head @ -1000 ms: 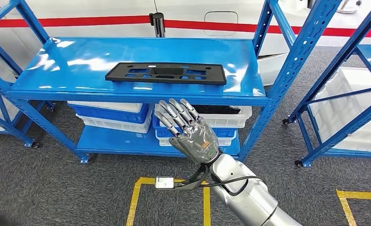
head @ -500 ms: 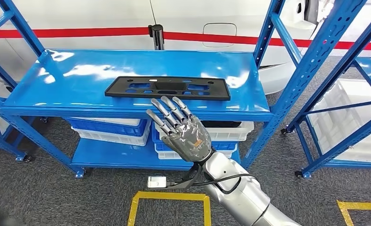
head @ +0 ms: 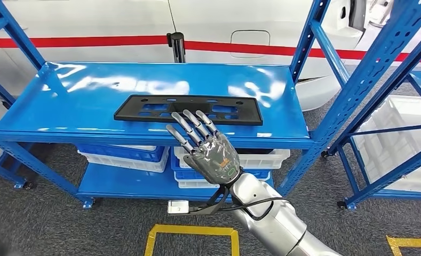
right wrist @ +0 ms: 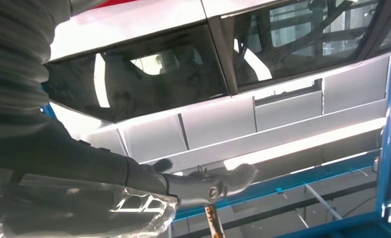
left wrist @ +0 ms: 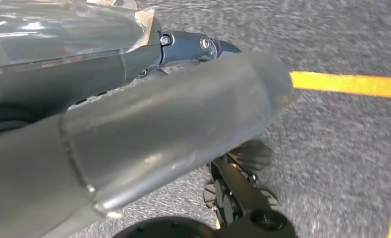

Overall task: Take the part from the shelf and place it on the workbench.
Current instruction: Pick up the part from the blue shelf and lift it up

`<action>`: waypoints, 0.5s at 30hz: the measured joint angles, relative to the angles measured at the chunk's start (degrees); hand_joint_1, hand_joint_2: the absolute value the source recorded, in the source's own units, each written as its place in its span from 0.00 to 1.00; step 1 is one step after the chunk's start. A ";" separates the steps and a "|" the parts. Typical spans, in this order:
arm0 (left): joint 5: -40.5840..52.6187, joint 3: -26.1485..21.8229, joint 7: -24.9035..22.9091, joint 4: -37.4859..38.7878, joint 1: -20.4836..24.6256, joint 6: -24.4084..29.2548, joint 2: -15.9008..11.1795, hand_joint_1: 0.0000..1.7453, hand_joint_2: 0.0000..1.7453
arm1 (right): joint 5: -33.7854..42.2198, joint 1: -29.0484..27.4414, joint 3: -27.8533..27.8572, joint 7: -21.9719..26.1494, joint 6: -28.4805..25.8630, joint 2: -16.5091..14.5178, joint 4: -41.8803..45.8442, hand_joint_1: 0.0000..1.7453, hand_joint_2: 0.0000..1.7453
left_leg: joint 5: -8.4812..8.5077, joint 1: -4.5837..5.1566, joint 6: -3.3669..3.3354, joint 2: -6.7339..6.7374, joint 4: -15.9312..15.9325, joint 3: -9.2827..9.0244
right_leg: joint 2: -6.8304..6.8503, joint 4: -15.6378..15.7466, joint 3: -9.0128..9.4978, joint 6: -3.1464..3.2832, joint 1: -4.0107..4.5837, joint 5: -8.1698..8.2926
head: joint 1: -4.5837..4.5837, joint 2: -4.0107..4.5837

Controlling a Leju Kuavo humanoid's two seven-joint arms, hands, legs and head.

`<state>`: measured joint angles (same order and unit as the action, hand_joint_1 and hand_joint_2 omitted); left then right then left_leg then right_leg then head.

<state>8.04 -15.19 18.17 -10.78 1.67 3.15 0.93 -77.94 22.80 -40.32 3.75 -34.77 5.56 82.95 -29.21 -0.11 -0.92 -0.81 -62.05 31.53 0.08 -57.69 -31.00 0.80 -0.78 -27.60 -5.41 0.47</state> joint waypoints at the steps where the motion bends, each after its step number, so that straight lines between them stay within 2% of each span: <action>1: 0.08 0.00 0.19 0.00 0.03 0.00 0.04 0.00 0.00 | -0.03 -0.11 0.02 -0.01 -0.06 0.01 -0.01 0.00 1.00 | -1.41 -0.18 0.35 0.17 -2.57 1.45 | 0.04 0.11 0.43 0.22 -0.13 -0.12 | -0.02 0.00; 3: 0.27 0.00 0.47 0.00 0.04 -0.02 0.08 0.00 0.00 | -0.06 -0.68 0.03 -0.04 -0.18 0.15 -0.03 0.00 1.00 | -4.35 -0.61 1.10 0.35 -9.15 5.77 | 0.05 0.09 0.70 0.48 -0.16 -0.49 | -0.14 0.02; 4: 0.35 0.00 0.53 0.00 -0.04 -0.04 0.07 0.00 0.00 | -0.07 -1.12 0.04 -0.06 -0.22 0.25 -0.05 0.00 1.00 | -4.96 -0.90 1.47 0.41 -11.62 7.80 | 0.02 0.08 0.86 0.47 -0.22 -0.73 | -0.15 0.02; 5: 0.40 0.00 0.55 0.00 -0.14 -0.08 0.07 0.00 0.00 | -0.08 -1.53 0.03 -0.08 -0.25 0.34 -0.08 0.00 1.00 | -4.39 -1.19 1.81 0.49 -12.19 8.96 | -0.03 0.07 1.08 0.34 -0.33 -1.01 | -0.16 0.02; 6: 0.43 0.00 0.56 0.00 -0.24 -0.10 0.07 0.00 0.00 | -0.09 -1.86 0.03 -0.11 -0.27 0.42 -0.09 0.00 1.00 | -2.66 -1.47 2.08 0.58 -10.66 9.03 | -0.08 0.06 1.44 0.10 -0.52 -1.35 | -0.18 0.02; 8: 0.51 0.00 0.57 0.02 -0.37 -0.17 0.07 0.00 0.00 | -0.10 -2.19 0.05 -0.26 -0.29 0.54 -0.09 0.00 1.00 | 2.34 -1.91 2.56 0.76 -3.27 6.68 | -0.16 0.07 2.38 -0.61 -0.91 -2.16 | -0.28 0.02; 9: 0.58 0.00 0.59 0.05 -0.38 -0.23 0.09 0.00 0.00 | -0.12 -2.24 0.06 -0.35 -0.30 0.59 -0.09 0.00 1.00 | 3.30 -1.92 2.57 0.82 -0.02 5.59 | -0.18 0.09 2.84 -1.02 -1.01 -2.54 | -0.45 0.03; 11: 0.72 0.00 0.64 0.08 -0.38 -0.40 0.12 0.00 0.00 | -0.24 -2.33 0.13 -0.51 -0.32 0.67 -0.08 0.00 1.00 | 2.66 -1.59 1.92 0.86 2.67 4.41 | -0.17 0.21 3.35 -2.01 -0.90 -3.02 | -0.99 0.07; 12: 0.77 0.00 0.67 0.08 -0.46 -0.49 0.13 0.00 0.00 | -0.31 -2.43 0.18 -0.55 -0.34 0.70 -0.07 0.00 1.00 | 2.25 -1.33 1.22 0.74 2.70 4.22 | -0.16 -0.22 3.56 -2.61 -0.83 -2.89 | -1.17 0.06; 13: 0.82 0.00 0.69 0.08 -0.59 -0.57 0.10 0.00 0.00 | -0.37 -2.57 0.25 -0.58 -0.37 0.72 -0.06 0.00 1.00 | 2.56 -1.05 0.50 0.56 2.86 3.43 | -0.12 -0.72 3.71 -3.21 -0.67 -2.82 | -1.18 0.02; 14: 0.87 0.00 0.71 0.08 -0.73 -0.63 0.14 0.00 0.00 | -0.41 -2.71 0.34 -0.60 -0.40 0.78 -0.05 0.00 1.00 | 3.03 -0.89 -0.23 0.45 3.20 2.66 | -0.06 -1.65 4.00 -3.61 -0.72 -2.94 | -1.01 -0.04; 15: 0.91 0.00 0.72 0.09 -0.75 -0.66 0.16 0.00 0.00 | -0.43 -2.75 0.43 -0.62 -0.43 0.84 -0.04 0.00 1.00 | 3.17 -0.73 -0.85 0.38 3.40 1.98 | -0.02 -3.18 3.52 -3.75 -0.68 -3.47 | -0.87 -0.07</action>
<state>8.95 -15.19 18.89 -10.69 0.92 2.49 1.10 -78.37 20.05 -39.89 3.13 -35.20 6.39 82.90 -26.04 -0.83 -1.77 -0.44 -58.65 33.51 0.06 -60.87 -27.48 -2.96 -1.46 -31.08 -6.29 0.40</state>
